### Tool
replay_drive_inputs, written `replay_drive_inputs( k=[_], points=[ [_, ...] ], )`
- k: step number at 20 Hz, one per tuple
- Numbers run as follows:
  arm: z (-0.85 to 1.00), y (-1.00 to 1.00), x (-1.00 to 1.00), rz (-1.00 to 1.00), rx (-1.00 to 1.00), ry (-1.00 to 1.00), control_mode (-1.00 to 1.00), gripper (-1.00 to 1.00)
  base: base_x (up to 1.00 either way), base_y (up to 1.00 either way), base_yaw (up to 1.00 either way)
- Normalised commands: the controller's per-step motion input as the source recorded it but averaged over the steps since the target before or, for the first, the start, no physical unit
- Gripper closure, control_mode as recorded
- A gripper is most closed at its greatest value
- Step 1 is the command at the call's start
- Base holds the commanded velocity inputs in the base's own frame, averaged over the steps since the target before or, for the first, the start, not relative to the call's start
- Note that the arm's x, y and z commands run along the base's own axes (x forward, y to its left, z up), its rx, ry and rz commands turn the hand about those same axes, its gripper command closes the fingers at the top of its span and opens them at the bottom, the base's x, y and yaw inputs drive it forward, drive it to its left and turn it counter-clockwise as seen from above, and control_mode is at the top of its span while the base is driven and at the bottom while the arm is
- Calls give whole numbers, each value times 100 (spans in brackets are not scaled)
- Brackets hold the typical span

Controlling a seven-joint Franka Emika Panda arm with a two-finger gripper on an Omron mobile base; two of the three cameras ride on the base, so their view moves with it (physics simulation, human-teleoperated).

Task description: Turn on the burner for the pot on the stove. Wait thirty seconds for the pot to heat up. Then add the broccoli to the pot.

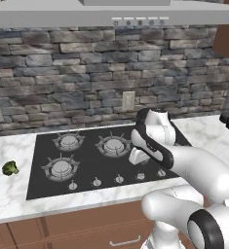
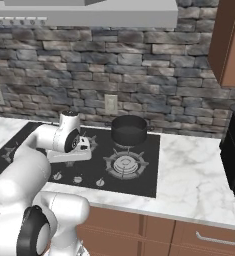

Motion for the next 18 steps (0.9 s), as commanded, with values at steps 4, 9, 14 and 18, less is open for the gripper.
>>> replay_drive_inputs(
  k=[4, 9, 14, 18],
  points=[
    [0, 0, 0, 0, 0, 0, -100, 100, 0, 0, 0],
    [0, 0, 0, 0, 0, 0, -100, 100, 0, 0, 0],
    [0, 0, 0, 0, 0, 0, -100, 100, 0, 0, 0],
    [0, 0, 0, 0, 0, 0, -100, 100, 0, 0, 0]
  ],
)
